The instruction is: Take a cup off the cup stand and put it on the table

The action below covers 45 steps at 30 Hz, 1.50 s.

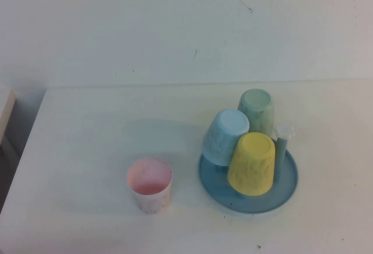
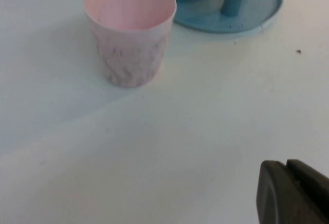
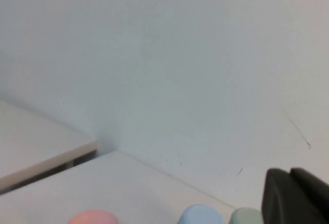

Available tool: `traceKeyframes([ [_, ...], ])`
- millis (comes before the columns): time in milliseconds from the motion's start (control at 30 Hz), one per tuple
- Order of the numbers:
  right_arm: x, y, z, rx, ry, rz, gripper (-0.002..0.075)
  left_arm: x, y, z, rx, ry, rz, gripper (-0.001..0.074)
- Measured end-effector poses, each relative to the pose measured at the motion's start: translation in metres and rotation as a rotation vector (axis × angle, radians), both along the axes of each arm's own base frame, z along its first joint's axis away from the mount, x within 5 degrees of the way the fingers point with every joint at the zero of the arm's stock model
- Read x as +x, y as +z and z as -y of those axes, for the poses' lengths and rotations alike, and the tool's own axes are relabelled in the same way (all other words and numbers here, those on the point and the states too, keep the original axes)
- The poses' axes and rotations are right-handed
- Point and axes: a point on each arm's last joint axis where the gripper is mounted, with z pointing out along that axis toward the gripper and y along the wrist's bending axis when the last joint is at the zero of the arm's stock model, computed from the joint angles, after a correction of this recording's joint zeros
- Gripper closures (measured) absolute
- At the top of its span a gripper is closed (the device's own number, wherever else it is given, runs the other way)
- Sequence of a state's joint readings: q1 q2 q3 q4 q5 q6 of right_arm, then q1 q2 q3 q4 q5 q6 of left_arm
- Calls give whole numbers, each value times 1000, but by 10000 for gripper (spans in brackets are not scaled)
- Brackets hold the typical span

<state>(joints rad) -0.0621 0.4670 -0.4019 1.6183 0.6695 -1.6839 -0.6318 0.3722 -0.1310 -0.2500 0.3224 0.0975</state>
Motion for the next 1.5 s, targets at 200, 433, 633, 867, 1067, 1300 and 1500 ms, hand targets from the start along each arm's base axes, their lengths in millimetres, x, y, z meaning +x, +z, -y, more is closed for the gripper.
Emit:
traceKeyframes([
  [200, -8, -13, -8, -198, 125, -14, 727, -3, -5, -1, 40, -17, -56, 736],
  [433, -14, -22, -12, -400, 214, 52, 727, -3, -5, -1, 42, -17, -55, 736],
  [633, -20, -2, -9, -512, 88, 427, 727, -3, -5, -1, 42, -17, -55, 736],
  [867, -36, 8, -3, -558, -68, 566, 727, -4, -6, -1, 41, -17, -58, 736],
  [1067, -39, -3, 7, -564, -208, 546, 727, -4, -6, -1, 41, -17, -58, 737],
  [1300, -44, -56, 25, -500, -331, 69, 727, -4, -6, -1, 41, -17, -58, 737],
  [1500, -44, -107, 51, -315, -609, -320, 727, -4, -6, -1, 41, -17, -58, 737],
])
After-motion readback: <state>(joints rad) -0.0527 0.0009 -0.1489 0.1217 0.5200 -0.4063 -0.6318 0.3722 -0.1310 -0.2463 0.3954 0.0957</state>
